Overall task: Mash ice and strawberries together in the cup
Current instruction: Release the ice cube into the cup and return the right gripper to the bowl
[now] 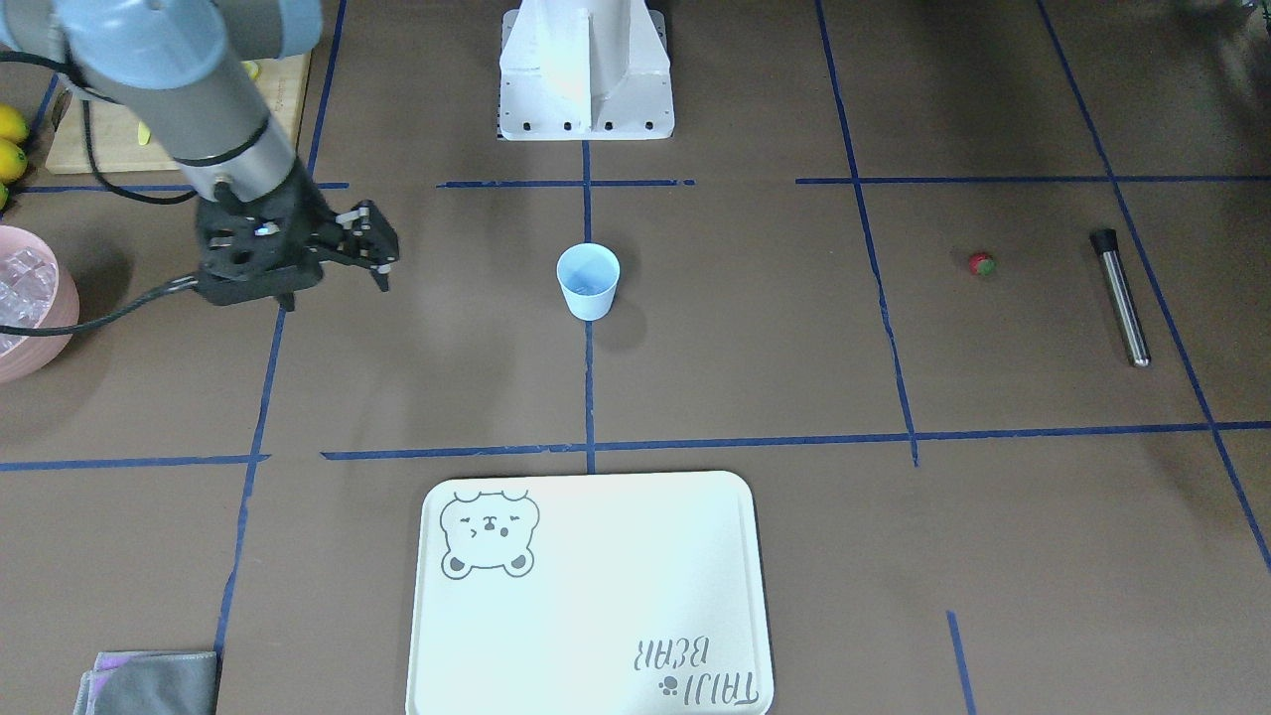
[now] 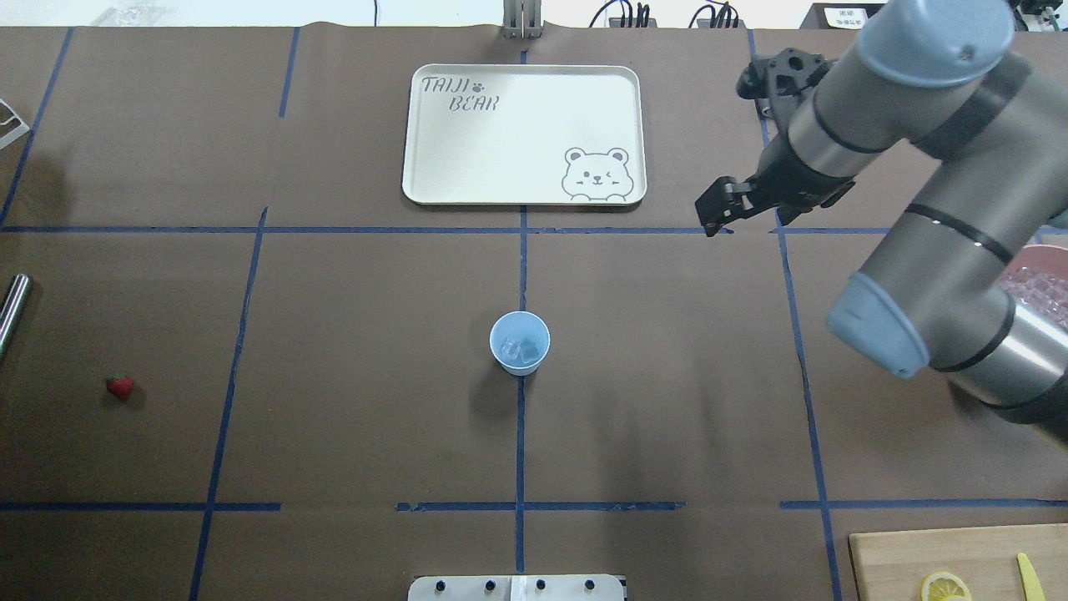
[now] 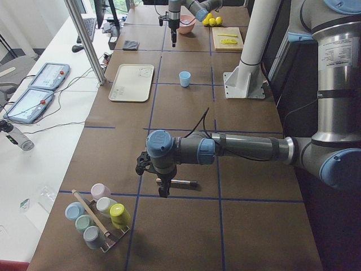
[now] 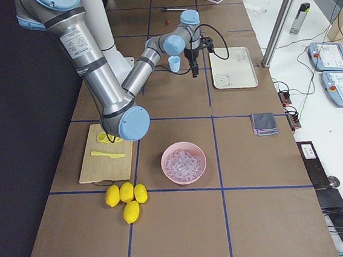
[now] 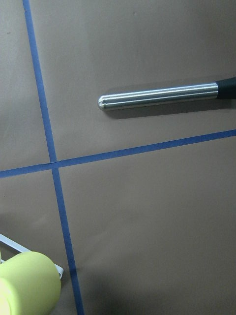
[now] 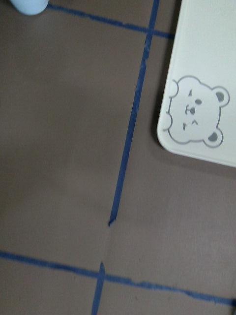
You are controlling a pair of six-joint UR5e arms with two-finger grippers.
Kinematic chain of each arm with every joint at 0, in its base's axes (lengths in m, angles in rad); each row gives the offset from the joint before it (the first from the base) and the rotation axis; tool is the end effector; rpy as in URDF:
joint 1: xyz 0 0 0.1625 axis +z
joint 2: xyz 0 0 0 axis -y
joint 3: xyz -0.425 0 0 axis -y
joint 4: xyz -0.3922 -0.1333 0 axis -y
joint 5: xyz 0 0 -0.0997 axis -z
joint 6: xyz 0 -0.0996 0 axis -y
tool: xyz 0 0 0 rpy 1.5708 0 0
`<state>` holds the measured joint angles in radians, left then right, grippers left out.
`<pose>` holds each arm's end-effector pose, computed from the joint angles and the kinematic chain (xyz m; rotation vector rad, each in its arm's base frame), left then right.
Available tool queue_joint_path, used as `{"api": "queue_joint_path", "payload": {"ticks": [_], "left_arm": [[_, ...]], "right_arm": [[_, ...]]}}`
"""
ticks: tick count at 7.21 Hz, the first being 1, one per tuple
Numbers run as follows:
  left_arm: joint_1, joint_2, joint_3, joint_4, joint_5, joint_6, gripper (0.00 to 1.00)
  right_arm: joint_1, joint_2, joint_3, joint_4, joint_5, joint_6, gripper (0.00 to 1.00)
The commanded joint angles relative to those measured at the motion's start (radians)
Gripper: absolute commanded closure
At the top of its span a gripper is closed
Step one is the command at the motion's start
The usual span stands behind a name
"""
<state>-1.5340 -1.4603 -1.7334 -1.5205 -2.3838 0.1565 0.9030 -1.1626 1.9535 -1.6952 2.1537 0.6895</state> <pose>-0.0446 -0.4466 0.6328 0.0504 0.8127 0.1833 -0.2940 -0.4995 0.2775 0.1517 -0.8426 -0.1738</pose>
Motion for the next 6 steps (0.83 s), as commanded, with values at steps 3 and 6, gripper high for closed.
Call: {"api": "queue_joint_path", "payload": {"ticks": [3,6], "left_arm": [[0.0,0.0,-0.003,-0.001,0.0,0.0,0.0],[0.0,0.0,-0.005,-0.001,0.0,0.0,0.0]], "right_arm": [[0.256,-0.277,0.015,0.0,0.141,-0.491,0.01],[0.318,-0.441,-0.014,0.149,0.144,-0.608,0.01]]}}
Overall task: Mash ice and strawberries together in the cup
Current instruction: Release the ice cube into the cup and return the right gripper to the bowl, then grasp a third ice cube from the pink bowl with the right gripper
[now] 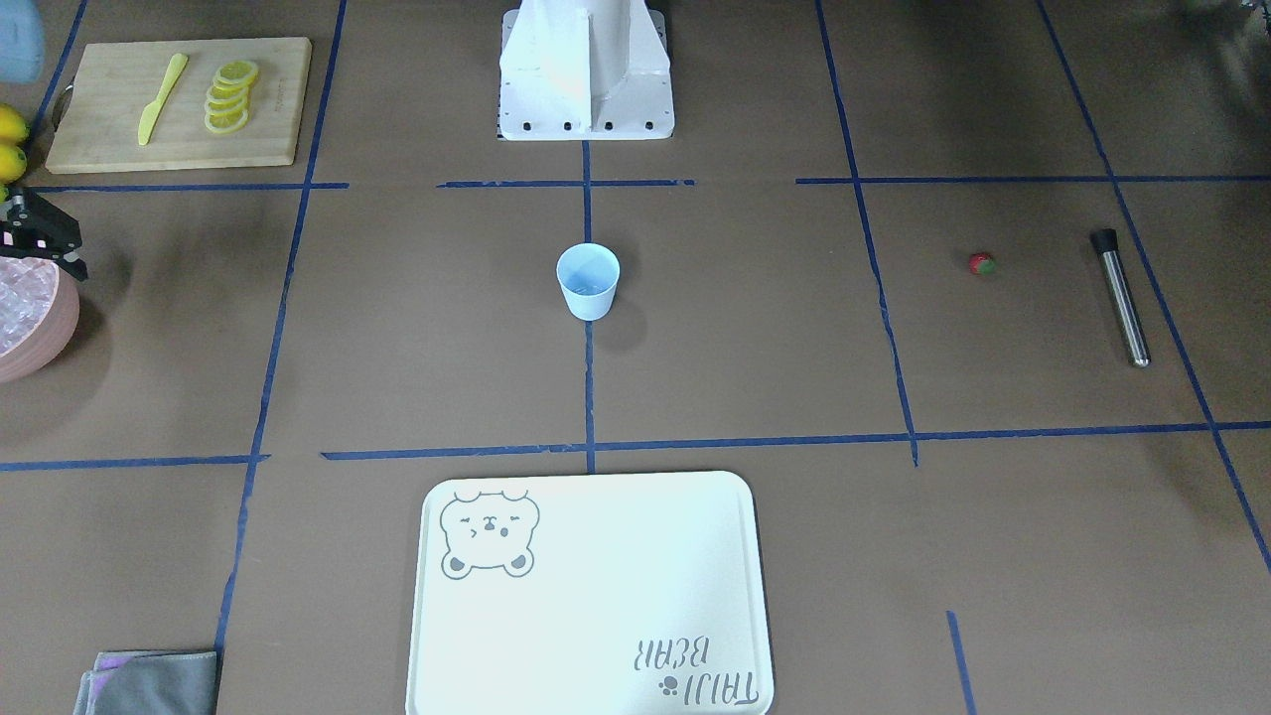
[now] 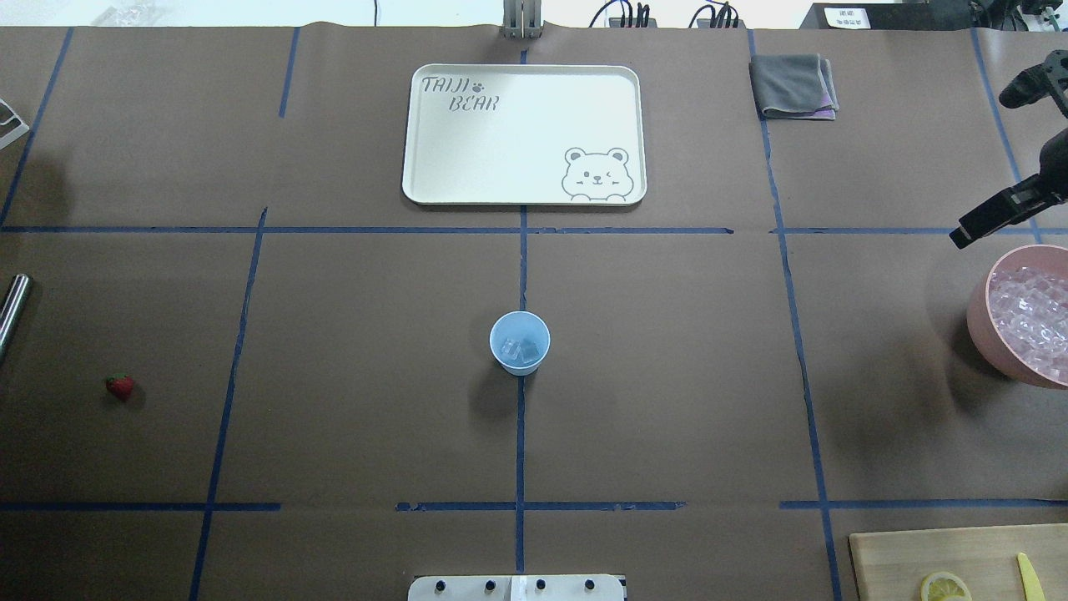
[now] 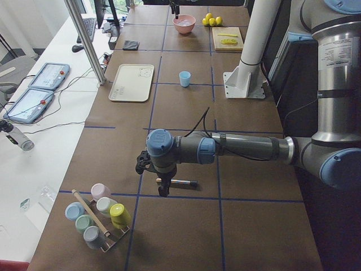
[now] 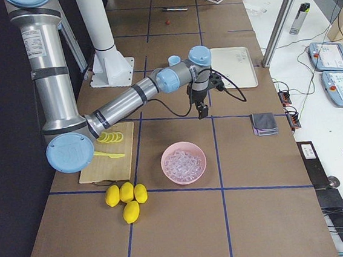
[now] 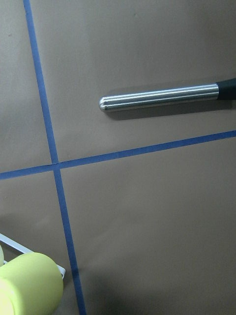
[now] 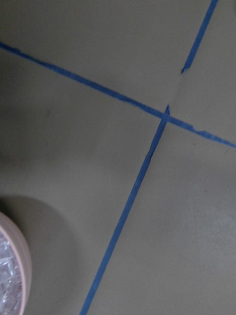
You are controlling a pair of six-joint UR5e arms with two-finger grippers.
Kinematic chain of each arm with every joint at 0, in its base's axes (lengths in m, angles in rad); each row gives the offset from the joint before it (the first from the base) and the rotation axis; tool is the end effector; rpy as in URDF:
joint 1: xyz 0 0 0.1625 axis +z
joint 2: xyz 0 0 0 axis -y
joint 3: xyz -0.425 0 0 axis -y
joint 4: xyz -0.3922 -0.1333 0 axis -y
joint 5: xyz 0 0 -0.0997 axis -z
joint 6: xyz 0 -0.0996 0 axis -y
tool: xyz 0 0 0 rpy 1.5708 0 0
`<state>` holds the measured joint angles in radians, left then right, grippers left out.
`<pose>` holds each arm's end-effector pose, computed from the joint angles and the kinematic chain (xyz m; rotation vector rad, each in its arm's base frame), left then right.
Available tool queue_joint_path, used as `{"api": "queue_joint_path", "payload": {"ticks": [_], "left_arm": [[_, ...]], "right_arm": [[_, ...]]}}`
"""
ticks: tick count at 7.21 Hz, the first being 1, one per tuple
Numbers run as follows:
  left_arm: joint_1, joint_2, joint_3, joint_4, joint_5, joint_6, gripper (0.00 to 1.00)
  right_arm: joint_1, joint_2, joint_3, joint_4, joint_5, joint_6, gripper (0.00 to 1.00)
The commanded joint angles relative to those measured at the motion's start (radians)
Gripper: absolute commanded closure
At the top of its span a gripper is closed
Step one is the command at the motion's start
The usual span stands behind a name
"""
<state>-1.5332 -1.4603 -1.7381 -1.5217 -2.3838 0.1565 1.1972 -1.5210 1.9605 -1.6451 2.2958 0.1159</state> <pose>-0.0442 -0.4469 0.6303 0.0557 0.8124 0.1864 -0.1183 -0.4862 0.4541 0.1658 -0.7843 -0.3762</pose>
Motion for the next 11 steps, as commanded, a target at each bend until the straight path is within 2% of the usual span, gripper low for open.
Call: {"api": "queue_joint_path", "payload": {"ticks": [1,2,3,6,11], "left_arm": [[0.001,0.0,0.002,0.0,0.0,0.0,0.0],[0.001,0.002,0.002,0.0,0.0,0.0,0.0],[0.001,0.002,0.0,0.0,0.0,0.0,0.0],[0.001,0.002,0.002,0.002,0.0,0.0,0.0],[0.005,0.002,0.003,0.0,0.0,0.0,0.0]], "right_arm": [[0.033,-0.125,-0.099,0.257,0.004,-0.033,0.01],[0.048,-0.155,-0.162,0.348,0.004,-0.038,0.01],[0.056,-0.175,-0.19,0.364,0.004,-0.035,0.02],[0.054,-0.243,-0.213,0.366,0.001,-0.021,0.02],[0.032,-0.24,-0.224,0.37,-0.016,-0.019,0.06]]}}
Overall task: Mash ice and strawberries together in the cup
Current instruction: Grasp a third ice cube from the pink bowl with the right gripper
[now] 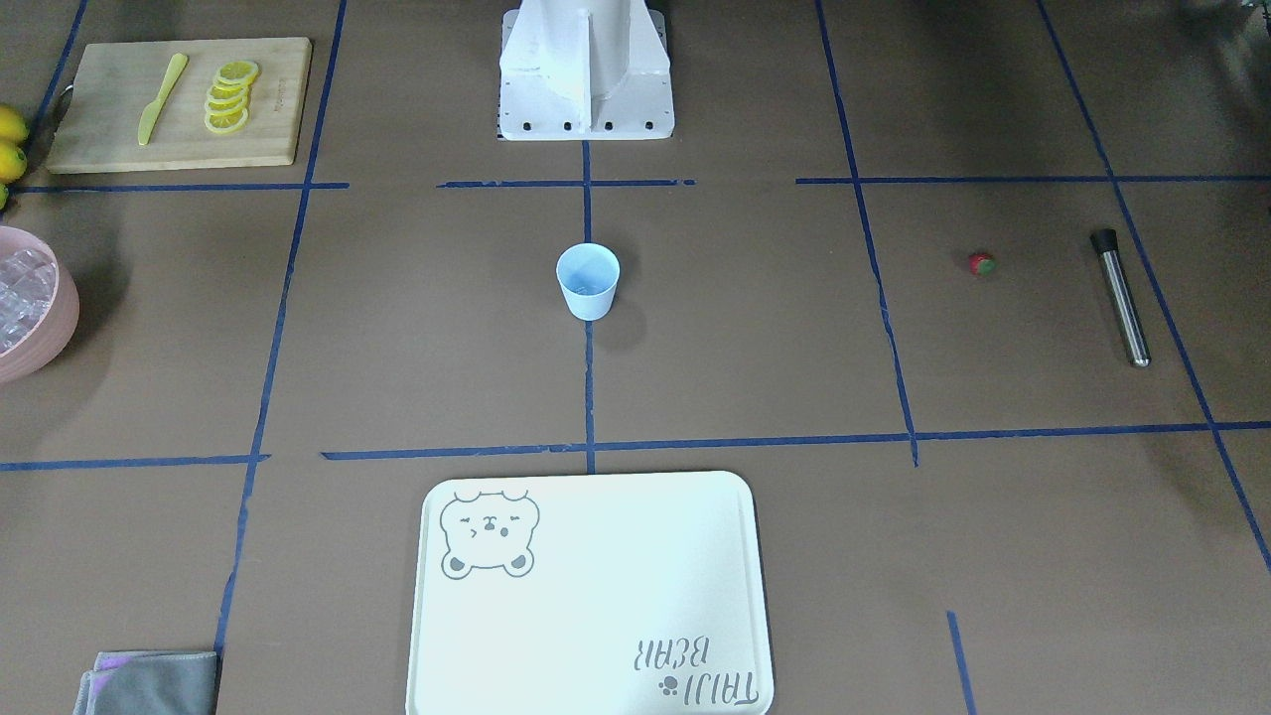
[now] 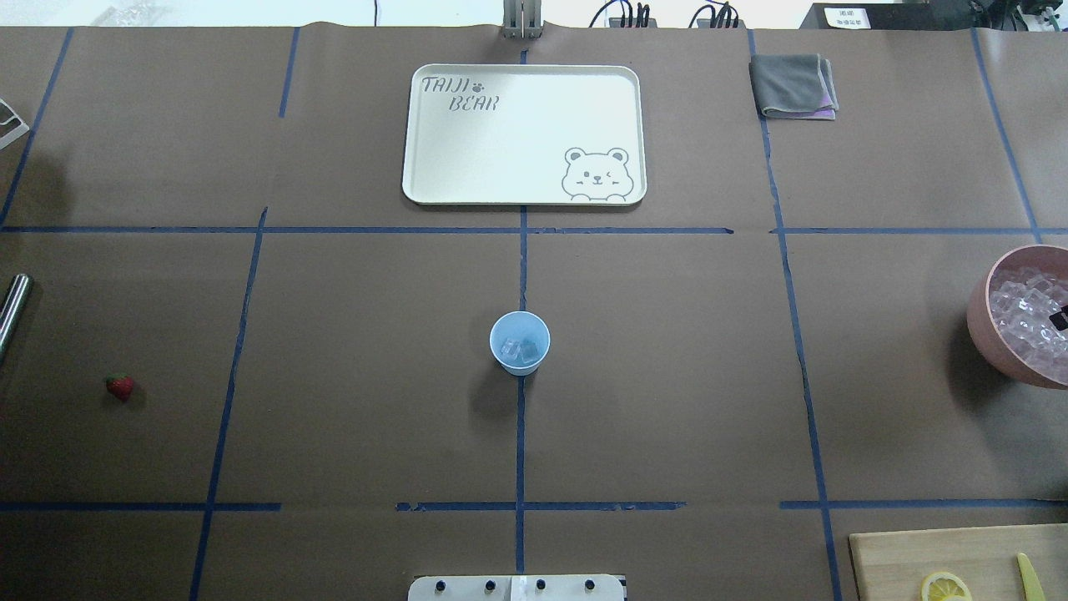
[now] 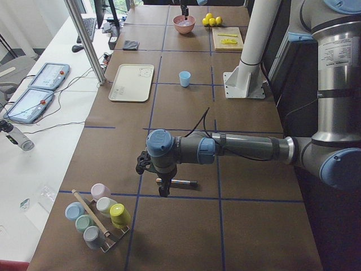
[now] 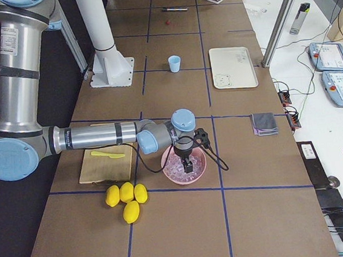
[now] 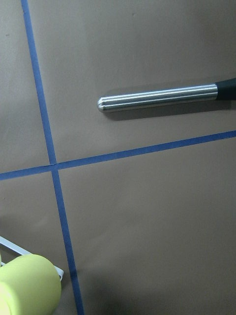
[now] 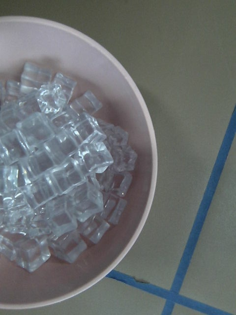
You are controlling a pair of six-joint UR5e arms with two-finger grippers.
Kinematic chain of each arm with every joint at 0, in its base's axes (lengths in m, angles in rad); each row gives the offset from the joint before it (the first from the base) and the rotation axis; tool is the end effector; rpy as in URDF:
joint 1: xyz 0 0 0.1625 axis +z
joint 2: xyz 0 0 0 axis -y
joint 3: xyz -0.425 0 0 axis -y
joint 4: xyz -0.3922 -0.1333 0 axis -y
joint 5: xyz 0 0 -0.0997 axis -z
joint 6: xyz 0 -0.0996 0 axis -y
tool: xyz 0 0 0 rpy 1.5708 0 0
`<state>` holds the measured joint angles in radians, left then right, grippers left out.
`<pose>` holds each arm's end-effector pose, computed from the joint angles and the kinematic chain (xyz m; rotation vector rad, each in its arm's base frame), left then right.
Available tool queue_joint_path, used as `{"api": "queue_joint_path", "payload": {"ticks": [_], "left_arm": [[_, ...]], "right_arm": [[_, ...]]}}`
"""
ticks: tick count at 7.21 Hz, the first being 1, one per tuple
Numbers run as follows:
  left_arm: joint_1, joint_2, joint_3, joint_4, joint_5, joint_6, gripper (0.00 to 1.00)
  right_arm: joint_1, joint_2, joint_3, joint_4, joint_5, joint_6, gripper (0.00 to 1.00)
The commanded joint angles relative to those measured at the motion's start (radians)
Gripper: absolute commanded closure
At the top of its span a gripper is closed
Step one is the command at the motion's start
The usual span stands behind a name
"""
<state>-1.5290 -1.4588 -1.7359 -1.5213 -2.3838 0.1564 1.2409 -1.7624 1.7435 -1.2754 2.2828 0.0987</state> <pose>-0.0423 -0.4463 0.6321 0.0500 0.8128 0.1886 -0.0740 -0.4267 0.6325 0.1086 -0.7505 -0.3185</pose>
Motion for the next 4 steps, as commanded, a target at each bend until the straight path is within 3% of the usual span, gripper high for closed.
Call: {"api": "queue_joint_path", "payload": {"ticks": [1,4], "left_arm": [[0.001,0.0,-0.001,0.0,0.0,0.0,0.0],[0.003,0.0,-0.002,0.0,0.0,0.0,0.0]], "right_arm": [[-0.027,0.006,-0.019,0.001,-0.014,-0.001,0.06],[-0.041,0.003,-0.024,0.001,-0.028,-0.004,0.1]]}}
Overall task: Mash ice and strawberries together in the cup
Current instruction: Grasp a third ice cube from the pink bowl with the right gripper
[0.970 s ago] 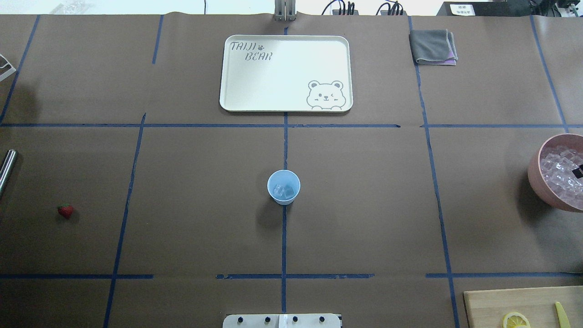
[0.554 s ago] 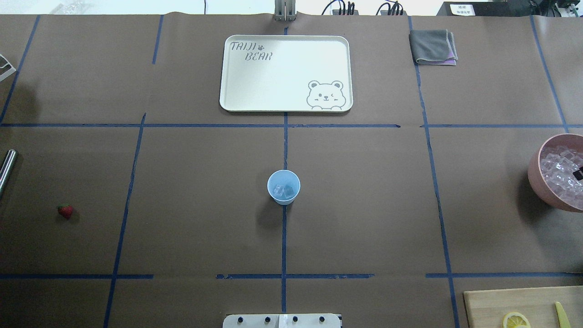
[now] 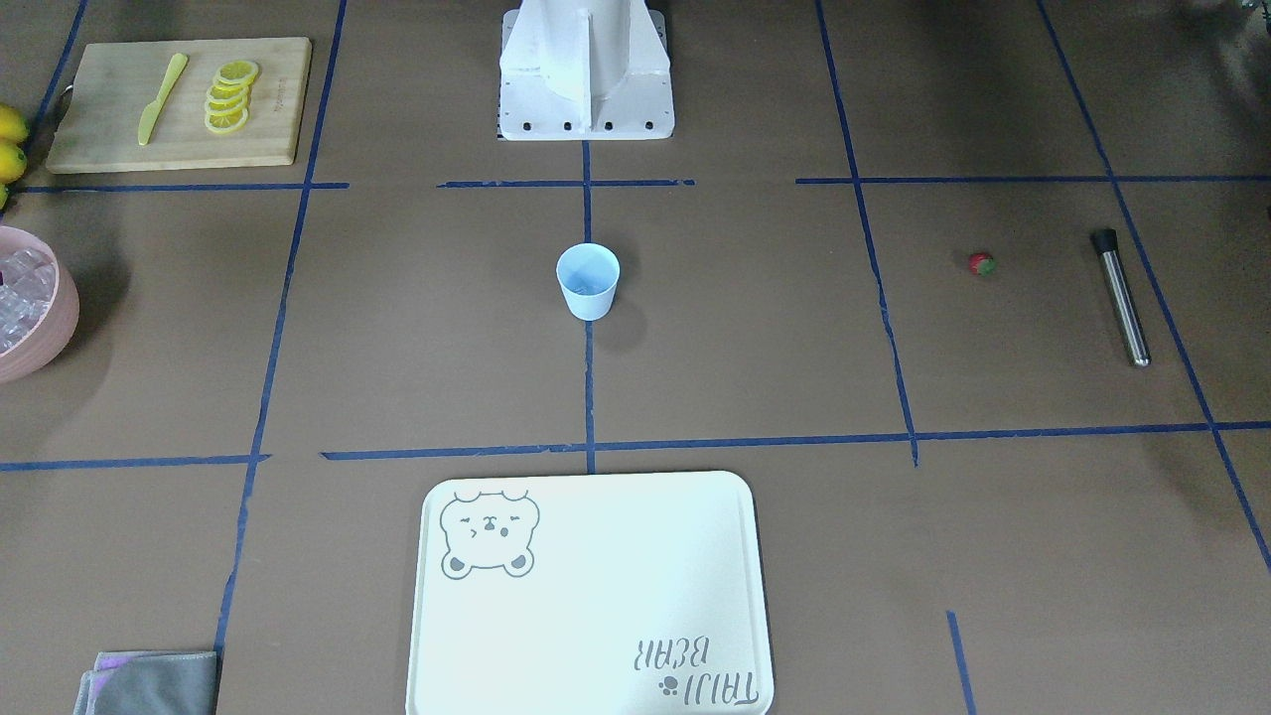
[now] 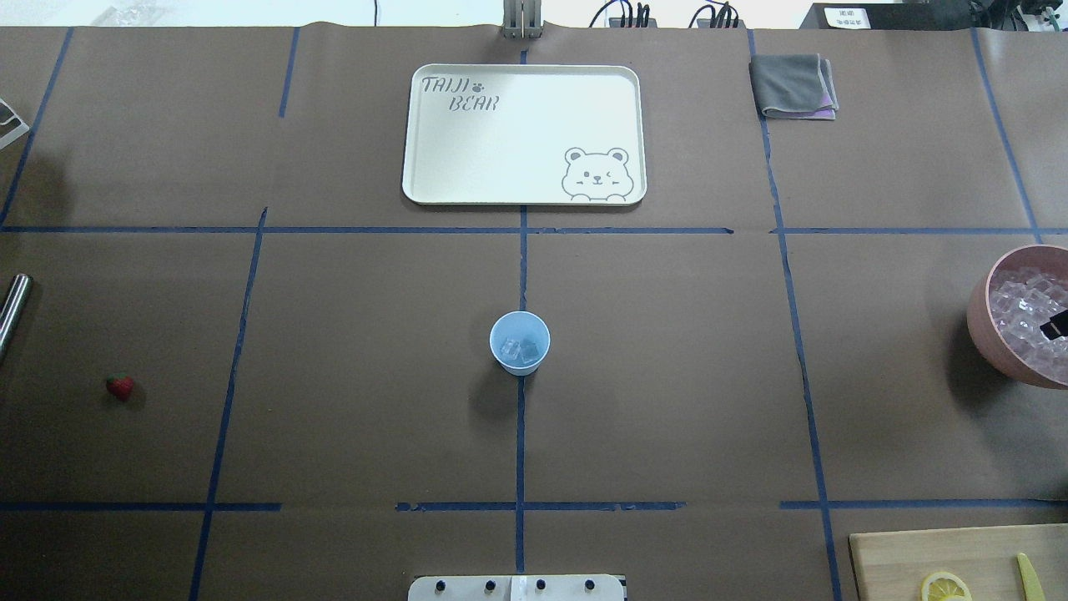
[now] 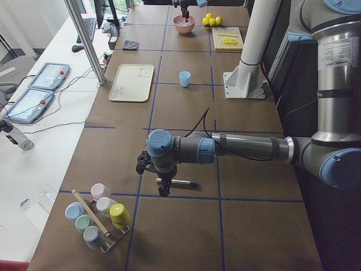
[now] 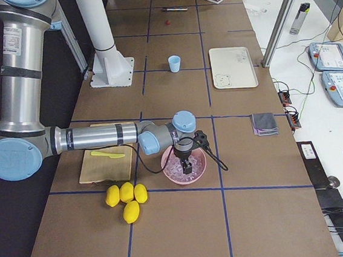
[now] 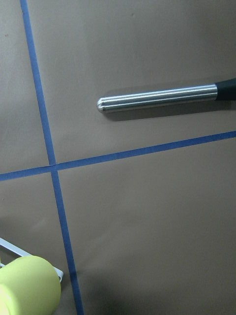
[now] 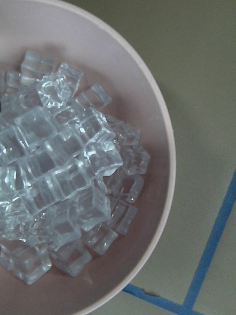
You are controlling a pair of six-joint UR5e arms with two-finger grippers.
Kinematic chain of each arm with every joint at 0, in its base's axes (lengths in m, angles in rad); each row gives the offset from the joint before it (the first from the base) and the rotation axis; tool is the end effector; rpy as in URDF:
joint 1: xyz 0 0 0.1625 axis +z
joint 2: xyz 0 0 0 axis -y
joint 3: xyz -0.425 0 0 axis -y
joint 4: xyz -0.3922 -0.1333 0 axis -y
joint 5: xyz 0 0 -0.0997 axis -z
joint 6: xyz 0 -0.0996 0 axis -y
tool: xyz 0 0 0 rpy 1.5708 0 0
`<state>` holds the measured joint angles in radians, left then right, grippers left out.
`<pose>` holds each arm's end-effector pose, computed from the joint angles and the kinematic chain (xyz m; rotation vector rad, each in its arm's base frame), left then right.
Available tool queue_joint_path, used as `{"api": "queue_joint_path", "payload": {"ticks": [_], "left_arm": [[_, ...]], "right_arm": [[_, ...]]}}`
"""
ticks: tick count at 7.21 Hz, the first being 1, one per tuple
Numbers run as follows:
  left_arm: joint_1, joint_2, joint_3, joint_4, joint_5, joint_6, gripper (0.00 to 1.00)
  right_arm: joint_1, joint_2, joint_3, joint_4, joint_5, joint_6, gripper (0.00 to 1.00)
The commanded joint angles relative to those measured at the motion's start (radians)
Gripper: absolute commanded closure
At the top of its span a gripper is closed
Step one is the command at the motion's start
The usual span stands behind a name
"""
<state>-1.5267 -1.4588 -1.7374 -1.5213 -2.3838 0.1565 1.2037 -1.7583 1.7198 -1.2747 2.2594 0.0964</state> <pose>-0.0413 -0.4464 0.6314 0.0506 0.8128 0.1915 -0.0885 -0.4253 0.6441 0.0839 -0.7268 -0.3473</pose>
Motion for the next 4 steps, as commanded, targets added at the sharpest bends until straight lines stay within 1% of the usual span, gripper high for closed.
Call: {"api": "queue_joint_path", "payload": {"ticks": [1,2,3,4], "left_arm": [[0.0,0.0,-0.001,0.0,0.0,0.0,0.0],[0.0,0.0,-0.001,0.0,0.0,0.0,0.0],[0.0,0.0,-0.001,0.0,0.0,0.0,0.0],[0.0,0.0,-0.002,0.001,0.0,0.0,0.0]], "right_arm": [[-0.016,-0.001,-0.002,0.0,-0.004,0.0,0.12],[-0.026,-0.001,0.0,0.0,-0.006,-0.001,0.23],[-0.026,0.0,0.003,0.0,-0.008,-0.009,0.54],[-0.024,0.0,0.007,-0.002,-0.011,-0.017,0.78]]}}
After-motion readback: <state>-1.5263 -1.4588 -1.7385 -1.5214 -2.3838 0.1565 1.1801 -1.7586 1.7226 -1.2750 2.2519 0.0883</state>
